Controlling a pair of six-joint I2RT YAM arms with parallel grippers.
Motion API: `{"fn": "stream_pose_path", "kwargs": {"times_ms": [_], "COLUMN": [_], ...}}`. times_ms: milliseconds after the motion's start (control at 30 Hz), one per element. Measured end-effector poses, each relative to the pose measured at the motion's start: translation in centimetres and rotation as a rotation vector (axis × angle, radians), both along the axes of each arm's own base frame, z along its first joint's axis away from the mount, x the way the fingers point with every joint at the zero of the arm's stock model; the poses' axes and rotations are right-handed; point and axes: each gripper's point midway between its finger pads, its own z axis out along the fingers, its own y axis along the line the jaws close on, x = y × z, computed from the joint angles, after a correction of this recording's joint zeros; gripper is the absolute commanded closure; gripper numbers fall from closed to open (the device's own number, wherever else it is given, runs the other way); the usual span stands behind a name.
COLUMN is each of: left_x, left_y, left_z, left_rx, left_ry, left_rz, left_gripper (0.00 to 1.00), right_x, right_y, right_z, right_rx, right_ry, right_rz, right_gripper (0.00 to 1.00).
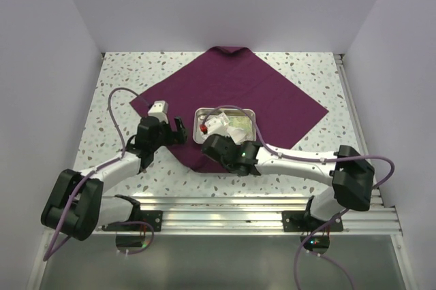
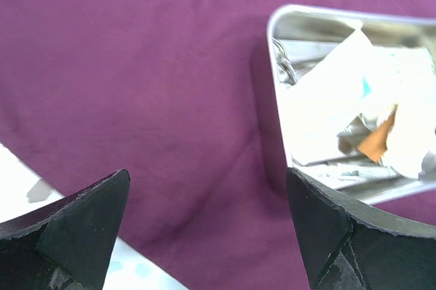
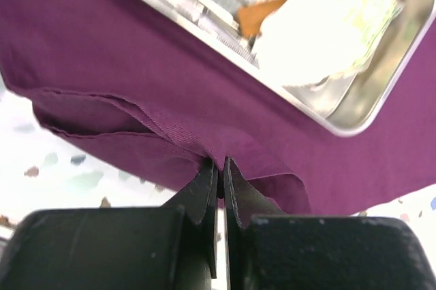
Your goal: Prepare the surgical pack
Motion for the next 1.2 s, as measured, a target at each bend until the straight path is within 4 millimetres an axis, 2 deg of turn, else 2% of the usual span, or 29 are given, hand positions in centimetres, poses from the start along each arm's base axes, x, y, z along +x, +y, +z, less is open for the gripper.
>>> {"fn": "stream_pose_path", "kwargs": {"times_ms": [200,333,467,733,1000,1200], "left_x": [-0.5,-0.7,-0.4,0.6,2.8,3.9], "left_y": [-1.8,-3.3,-4.1,-3.9,-4.6,-4.9], "left_z": [-1.1,-1.4,-1.3,-0.6,1.5,0.7], "left_rx": [-0.032,-0.066,-0.085,-0.077,-0.086,-0.082], "left_ry": [0.036,0.052,0.06,0.047,0.029,0.079], "left_rz": [-0.093,-0.165,-0.2,-0.166,-0.156,-0.138], "left_gripper": [0.0,0.0,0.0,0.0,0.0,0.0], "right_x": [4.5,7.9,10.9,16.0,19.7,21.7], "right_y": [0.6,0.6,0.1,-0.7,-0.4,0.1], "right_z": [2.1,2.7,2.1,0.6,1.8,1.8], "right_rx": [0.052,0.062,0.058,0.059,0.099,0.098], "right_ry": [-0.002,-0.003,0.016,0.06,0.056,0.067], "right_rz": [-0.023,-0.053,-0.082,-0.124,-0.129,-0.118], "right_gripper": [1.0,1.0,1.0,1.0,1.0,1.0]}}
